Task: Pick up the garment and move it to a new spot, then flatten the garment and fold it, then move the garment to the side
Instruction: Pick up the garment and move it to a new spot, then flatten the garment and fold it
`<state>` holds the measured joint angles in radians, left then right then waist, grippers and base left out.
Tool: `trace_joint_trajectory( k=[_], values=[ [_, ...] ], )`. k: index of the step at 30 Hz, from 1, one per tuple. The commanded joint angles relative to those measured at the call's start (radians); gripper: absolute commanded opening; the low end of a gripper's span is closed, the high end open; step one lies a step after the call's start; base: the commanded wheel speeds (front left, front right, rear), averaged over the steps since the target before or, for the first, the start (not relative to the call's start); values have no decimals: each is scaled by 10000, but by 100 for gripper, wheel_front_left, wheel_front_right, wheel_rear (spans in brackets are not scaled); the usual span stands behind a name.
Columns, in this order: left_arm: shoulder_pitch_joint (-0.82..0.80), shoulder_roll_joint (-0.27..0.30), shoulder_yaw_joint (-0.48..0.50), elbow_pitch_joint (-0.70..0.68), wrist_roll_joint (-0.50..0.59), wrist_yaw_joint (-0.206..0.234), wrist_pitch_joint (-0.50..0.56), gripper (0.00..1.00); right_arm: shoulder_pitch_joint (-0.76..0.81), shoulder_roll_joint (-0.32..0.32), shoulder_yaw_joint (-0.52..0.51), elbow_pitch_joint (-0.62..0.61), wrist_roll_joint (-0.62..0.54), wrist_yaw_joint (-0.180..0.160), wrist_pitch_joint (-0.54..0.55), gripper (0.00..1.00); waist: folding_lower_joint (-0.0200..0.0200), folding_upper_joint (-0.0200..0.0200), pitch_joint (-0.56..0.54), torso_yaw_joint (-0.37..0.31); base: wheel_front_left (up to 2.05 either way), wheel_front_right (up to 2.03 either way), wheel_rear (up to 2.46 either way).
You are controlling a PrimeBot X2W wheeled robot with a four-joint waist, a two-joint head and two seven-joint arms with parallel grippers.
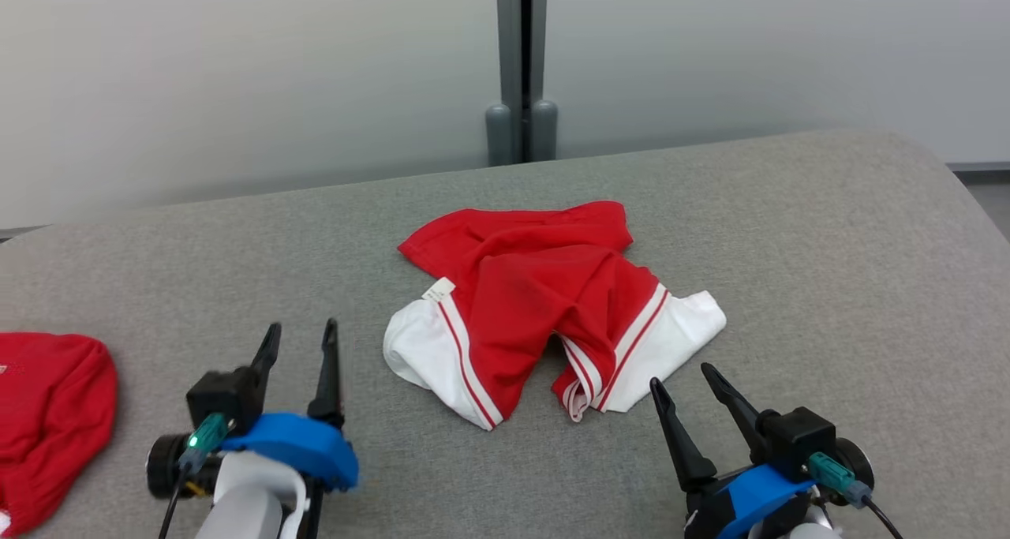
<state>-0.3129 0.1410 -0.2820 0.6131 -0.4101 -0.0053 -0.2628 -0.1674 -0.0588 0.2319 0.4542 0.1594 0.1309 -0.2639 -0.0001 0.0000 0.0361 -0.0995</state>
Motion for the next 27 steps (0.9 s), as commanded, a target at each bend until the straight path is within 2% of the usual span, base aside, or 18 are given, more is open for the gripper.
trace_joint_trajectory(
  k=[1,5,12,18,27],
  values=[
    [299,45,204,-189,112,76,-28,100,144,25,-69,-30,-61,-3,-7,100,1,0,-3,114,0,0,0],
    [1516,-87,1061,-820,645,119,-27,100,263,35,-293,9,-108,-3,-7,100,1,0,-119,488,0,0,0],
    [3407,-625,2246,-1692,1393,-109,-27,100,420,59,-492,199,-93,-3,-7,100,1,0,-283,912,0,0,0],
    [3901,-857,2472,-1797,1781,-382,-28,100,525,72,-496,301,-162,-3,-7,100,1,0,-328,1102,0,0,0],
    [3557,-907,2122,-1805,1755,-541,-28,100,358,78,-345,265,-223,-3,-7,100,1,0,-214,1196,0,0,0]
  ],
)
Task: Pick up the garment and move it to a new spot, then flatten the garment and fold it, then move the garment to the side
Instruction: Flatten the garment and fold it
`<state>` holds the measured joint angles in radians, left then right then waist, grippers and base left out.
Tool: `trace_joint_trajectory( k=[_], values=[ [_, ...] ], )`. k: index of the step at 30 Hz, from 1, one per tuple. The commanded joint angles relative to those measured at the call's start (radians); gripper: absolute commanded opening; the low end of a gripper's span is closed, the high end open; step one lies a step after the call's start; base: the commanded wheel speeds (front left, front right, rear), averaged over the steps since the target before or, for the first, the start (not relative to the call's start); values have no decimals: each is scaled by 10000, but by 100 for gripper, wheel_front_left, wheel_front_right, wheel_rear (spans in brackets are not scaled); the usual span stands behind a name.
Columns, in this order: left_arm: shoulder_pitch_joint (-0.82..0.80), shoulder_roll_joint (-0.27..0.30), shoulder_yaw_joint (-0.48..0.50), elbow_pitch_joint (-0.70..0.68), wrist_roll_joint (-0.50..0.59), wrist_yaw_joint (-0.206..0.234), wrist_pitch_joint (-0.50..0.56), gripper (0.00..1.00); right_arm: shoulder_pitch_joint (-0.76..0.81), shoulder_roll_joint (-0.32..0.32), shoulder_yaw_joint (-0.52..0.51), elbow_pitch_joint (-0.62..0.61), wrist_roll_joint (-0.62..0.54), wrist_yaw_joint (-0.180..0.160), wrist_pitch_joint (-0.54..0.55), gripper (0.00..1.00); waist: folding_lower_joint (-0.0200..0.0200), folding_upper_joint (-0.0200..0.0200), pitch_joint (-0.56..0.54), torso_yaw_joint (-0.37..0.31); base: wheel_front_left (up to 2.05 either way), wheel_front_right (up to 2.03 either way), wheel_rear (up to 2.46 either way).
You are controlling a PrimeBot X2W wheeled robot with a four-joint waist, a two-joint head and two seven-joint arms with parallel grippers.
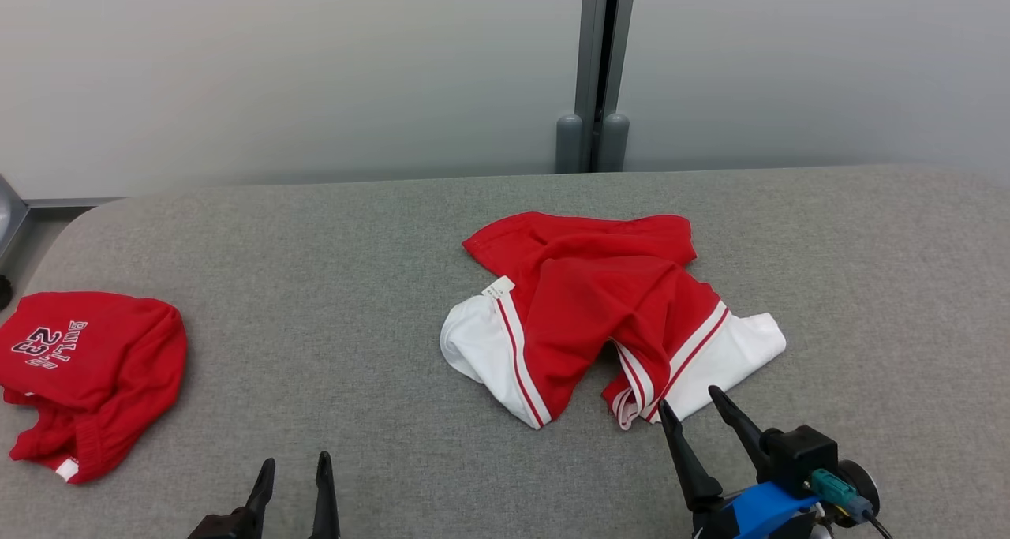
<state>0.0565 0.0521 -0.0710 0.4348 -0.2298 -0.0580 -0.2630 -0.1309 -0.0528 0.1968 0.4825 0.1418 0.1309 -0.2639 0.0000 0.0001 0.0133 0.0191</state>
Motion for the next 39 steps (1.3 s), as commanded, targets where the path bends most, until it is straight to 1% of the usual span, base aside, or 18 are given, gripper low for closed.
trace_joint_trajectory(
  k=[1,4,6,13,18,23,29,33,34,35,36,37,39],
  values=[
    [-183,-15,-57,-4,-91,-11,-26,100,-54,17,-6,-6,-33,-3,-7,100,0,-1,56,34,0,0,0],
    [-290,-18,-303,36,-196,26,-26,100,-239,5,-280,191,-51,-3,-7,100,0,-1,204,126,0,0,0],
    [-322,-11,-449,63,-255,35,-26,100,-406,9,-249,259,-125,-1,-7,100,0,-1,314,214,0,0,0],
    [-586,-14,-730,128,-370,81,-26,100,-900,6,1107,96,18,-3,-7,100,0,-1,722,647,0,0,0],
    [-860,-13,-974,209,-487,86,-27,100,-1505,-65,2111,415,179,-3,-7,100,0,-1,1048,1146,0,0,0],
    [-1036,-16,-1211,269,-702,146,-27,100,-2307,-125,2692,1478,101,-3,-7,100,0,-1,1322,1685,0,0,0],
    [-1061,-17,-1377,341,-827,193,-27,100,-3054,-71,2336,3653,-286,-1,-5,100,0,-1,1558,2168,0,0,0],
    [-1058,-17,-1364,379,-901,227,-27,100,-3214,-40,2351,4917,-287,-1,99,100,0,-1,1604,2274,0,0,0],
    [-1050,-17,-1341,394,-919,231,-27,100,-3239,-46,2324,5182,-215,-3,125,80,0,-1,1602,2272,0,0,0],
    [-1044,-15,-1328,402,-925,227,-27,100,-3274,-47,2342,5348,-168,-6,143,39,0,-1,1593,2264,0,0,0],
    [-1044,-15,-1328,402,-925,227,-27,100,-3274,-47,2342,5348,-168,-6,143,39,0,-1,1593,2264,0,0,0],
    [-1042,-15,-1322,413,-942,229,-27,100,-3327,-46,2400,5481,-122,-4,138,0,0,-1,1582,2250,0,0,0],
    [-1066,-15,-1352,431,-960,216,-27,100,-3387,-21,2546,5320,212,5,107,0,0,-1,1532,2215,0,0,0]
  ],
)
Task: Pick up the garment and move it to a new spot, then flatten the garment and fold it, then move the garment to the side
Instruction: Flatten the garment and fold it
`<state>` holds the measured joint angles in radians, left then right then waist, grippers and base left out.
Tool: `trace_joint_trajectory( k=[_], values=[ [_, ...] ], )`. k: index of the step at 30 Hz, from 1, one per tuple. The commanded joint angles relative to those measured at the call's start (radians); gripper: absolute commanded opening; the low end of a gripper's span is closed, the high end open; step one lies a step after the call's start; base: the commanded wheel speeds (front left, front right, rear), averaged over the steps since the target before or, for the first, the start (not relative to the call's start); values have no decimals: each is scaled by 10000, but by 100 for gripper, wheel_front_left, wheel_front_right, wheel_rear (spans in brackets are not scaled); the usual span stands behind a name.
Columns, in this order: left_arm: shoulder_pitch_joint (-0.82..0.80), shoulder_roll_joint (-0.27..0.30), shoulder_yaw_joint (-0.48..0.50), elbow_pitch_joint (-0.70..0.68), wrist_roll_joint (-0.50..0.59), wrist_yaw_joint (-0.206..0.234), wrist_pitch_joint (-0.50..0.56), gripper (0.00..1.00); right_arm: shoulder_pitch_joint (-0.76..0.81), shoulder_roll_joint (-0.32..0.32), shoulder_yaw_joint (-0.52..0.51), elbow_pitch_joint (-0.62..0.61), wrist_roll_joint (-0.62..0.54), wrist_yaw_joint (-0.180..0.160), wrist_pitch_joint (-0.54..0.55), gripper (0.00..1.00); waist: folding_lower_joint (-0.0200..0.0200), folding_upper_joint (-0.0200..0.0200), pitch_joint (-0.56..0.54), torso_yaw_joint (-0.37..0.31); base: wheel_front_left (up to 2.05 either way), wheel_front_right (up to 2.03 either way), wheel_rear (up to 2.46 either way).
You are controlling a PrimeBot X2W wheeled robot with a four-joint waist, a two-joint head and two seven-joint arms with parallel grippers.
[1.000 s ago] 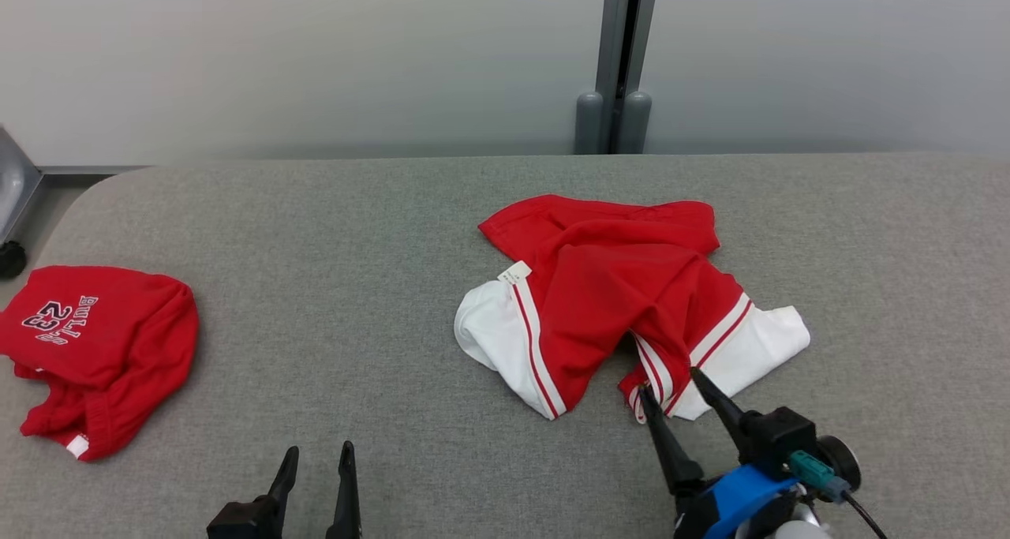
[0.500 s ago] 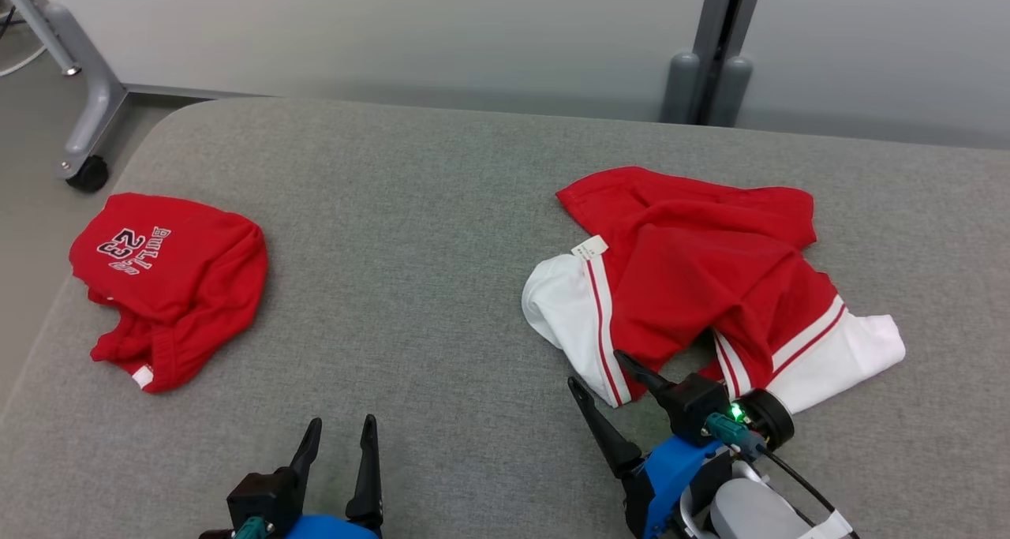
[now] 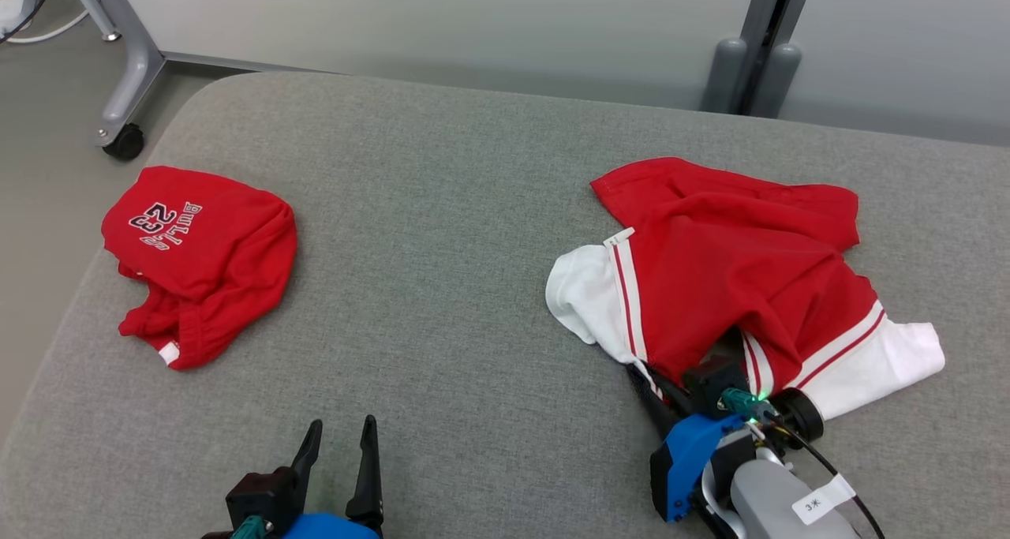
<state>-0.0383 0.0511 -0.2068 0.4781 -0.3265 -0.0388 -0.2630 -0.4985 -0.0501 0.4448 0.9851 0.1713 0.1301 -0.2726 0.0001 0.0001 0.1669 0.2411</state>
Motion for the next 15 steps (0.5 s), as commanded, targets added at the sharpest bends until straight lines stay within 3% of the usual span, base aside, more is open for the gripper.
trace_joint_trajectory(
  k=[1,4,10,15],
  values=[
    [-128,-6,6,-5,-42,23,-27,100,147,-26,94,83,-22,11,170,0,-1,-1,-38,-35,0,0,0],
    [-133,-4,14,-31,-57,14,-27,100,-432,-54,-135,-1203,170,6,66,0,-1,-1,-168,-125,0,0,0],
    [-81,-5,-180,88,-33,-118,-27,100,-1877,-1038,-215,-3779,180,6,65,0,-1,-1,-540,35,0,0,0],
    [182,-6,-514,304,20,-255,-27,100,-3782,-2023,178,-4484,57,6,66,0,-1,-1,-972,712,0,0,0]
  ],
)
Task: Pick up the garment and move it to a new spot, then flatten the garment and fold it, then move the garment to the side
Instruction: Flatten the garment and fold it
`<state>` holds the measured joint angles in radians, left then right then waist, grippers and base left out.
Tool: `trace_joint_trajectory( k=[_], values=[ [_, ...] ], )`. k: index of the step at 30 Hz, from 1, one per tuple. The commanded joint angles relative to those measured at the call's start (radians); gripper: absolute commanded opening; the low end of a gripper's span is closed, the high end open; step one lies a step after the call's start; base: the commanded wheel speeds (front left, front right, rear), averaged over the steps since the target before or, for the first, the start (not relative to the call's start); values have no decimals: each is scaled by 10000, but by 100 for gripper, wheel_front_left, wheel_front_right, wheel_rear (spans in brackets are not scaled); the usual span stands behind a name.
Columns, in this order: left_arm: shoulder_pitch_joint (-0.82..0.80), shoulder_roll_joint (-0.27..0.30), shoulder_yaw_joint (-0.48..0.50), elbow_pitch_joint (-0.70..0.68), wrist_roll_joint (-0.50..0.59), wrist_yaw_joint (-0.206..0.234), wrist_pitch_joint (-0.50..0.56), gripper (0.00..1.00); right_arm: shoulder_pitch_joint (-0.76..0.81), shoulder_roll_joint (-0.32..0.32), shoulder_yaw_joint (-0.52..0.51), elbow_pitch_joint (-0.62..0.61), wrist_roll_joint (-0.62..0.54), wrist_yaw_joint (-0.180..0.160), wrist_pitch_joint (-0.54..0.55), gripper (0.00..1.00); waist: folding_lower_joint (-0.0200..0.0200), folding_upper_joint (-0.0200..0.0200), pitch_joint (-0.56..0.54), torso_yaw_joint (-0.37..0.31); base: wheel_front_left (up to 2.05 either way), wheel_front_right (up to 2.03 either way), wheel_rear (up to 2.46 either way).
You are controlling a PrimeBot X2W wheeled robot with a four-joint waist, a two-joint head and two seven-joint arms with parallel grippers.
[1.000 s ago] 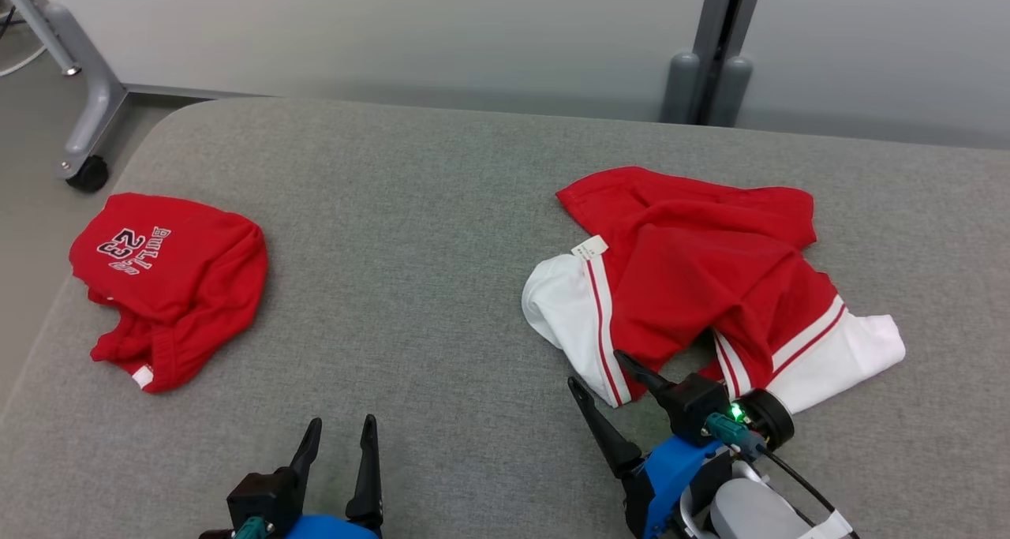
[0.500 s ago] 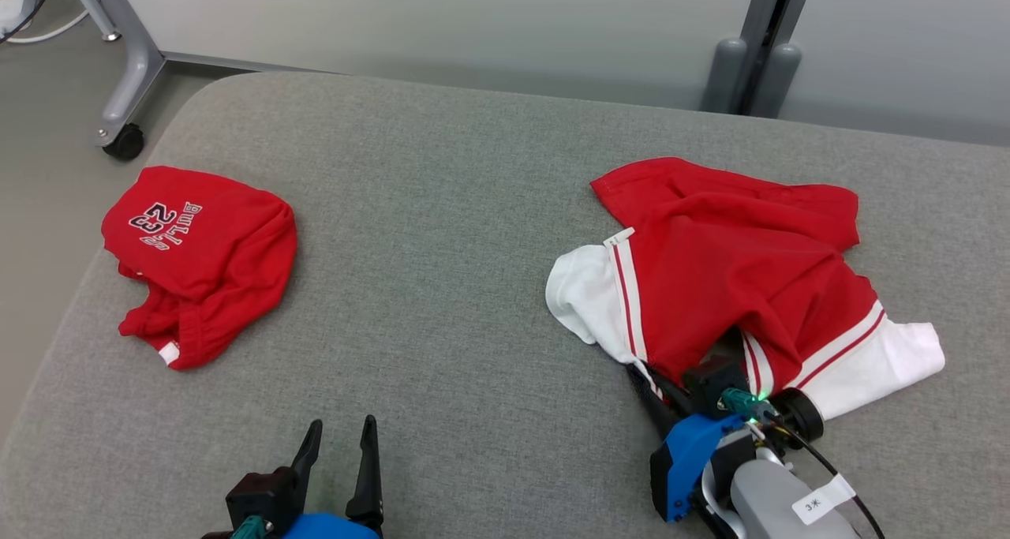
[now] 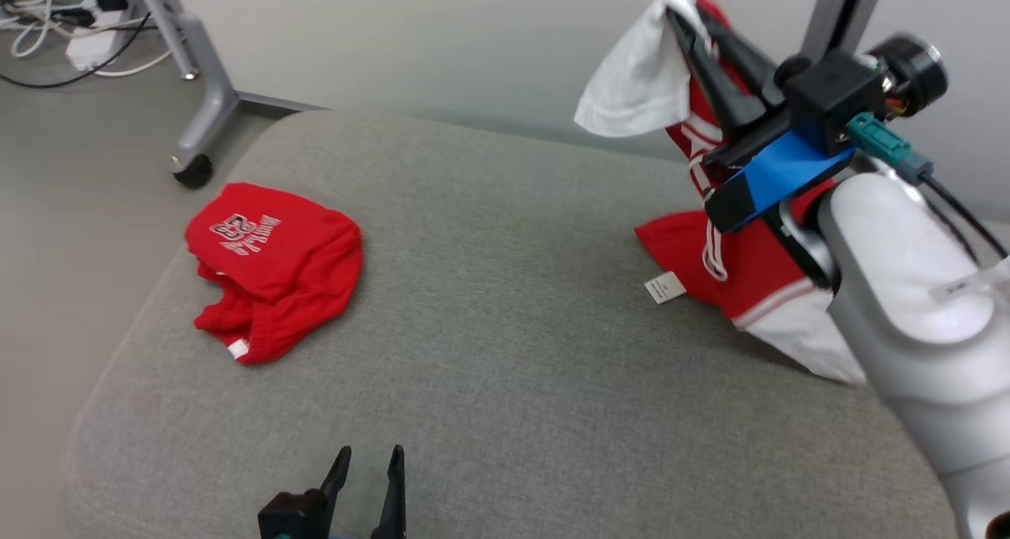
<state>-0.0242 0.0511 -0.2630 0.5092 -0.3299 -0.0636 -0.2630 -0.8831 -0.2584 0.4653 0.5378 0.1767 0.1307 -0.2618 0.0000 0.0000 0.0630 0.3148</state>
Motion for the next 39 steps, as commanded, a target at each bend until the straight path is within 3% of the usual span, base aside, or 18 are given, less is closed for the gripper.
trace_joint_trajectory(
  k=[1,6,10,22,23,24,25,26,27,32,39],
  values=[
    [77,-6,-41,42,69,-52,-27,100,-323,-133,127,-58,-30,1,-41,0,0,0,-14,162,0,0,0],
    [413,-5,-207,231,21,-101,-27,100,-1763,-883,708,-143,62,1,-39,0,0,0,-310,890,0,0,0],
    [656,-5,-128,261,82,-120,-27,100,-2037,-1302,902,-239,328,-1,-39,0,0,0,-454,1038,0,0,0],
    [565,-5,273,36,137,-109,-27,100,2344,-2962,1524,315,1791,-1,-41,0,0,0,-403,-461,0,0,0],
    [530,-3,298,8,111,-93,-27,100,2713,-3045,1510,372,1993,-1,-41,11,0,0,-383,-622,0,0,0],
    [491,-3,336,-11,96,-95,-27,100,3061,-3119,1501,406,2128,-1,-43,35,0,0,-367,-781,0,0,0],
    [459,-2,365,-25,58,-74,-27,100,3445,-3157,1421,472,2297,-1,-41,49,0,0,-360,-936,0,0,0],
    [408,0,401,-48,18,-55,-27,100,3802,-3136,1289,545,2505,-1,-42,94,0,0,-357,-1075,0,0,0],
    [361,-2,437,-72,-26,-15,-27,100,4104,-3079,1119,602,2667,-1,-42,100,0,0,-359,-1215,0,0,0],
    [266,-5,590,-150,-127,113,-27,100,5264,-2430,-205,490,2562,1,-40,100,0,0,-416,-1857,0,0,0],
    [184,-2,744,-171,-102,205,-27,100,6680,-724,-2456,-198,1441,1,-39,100,0,0,-471,-2305,0,0,0]
  ],
)
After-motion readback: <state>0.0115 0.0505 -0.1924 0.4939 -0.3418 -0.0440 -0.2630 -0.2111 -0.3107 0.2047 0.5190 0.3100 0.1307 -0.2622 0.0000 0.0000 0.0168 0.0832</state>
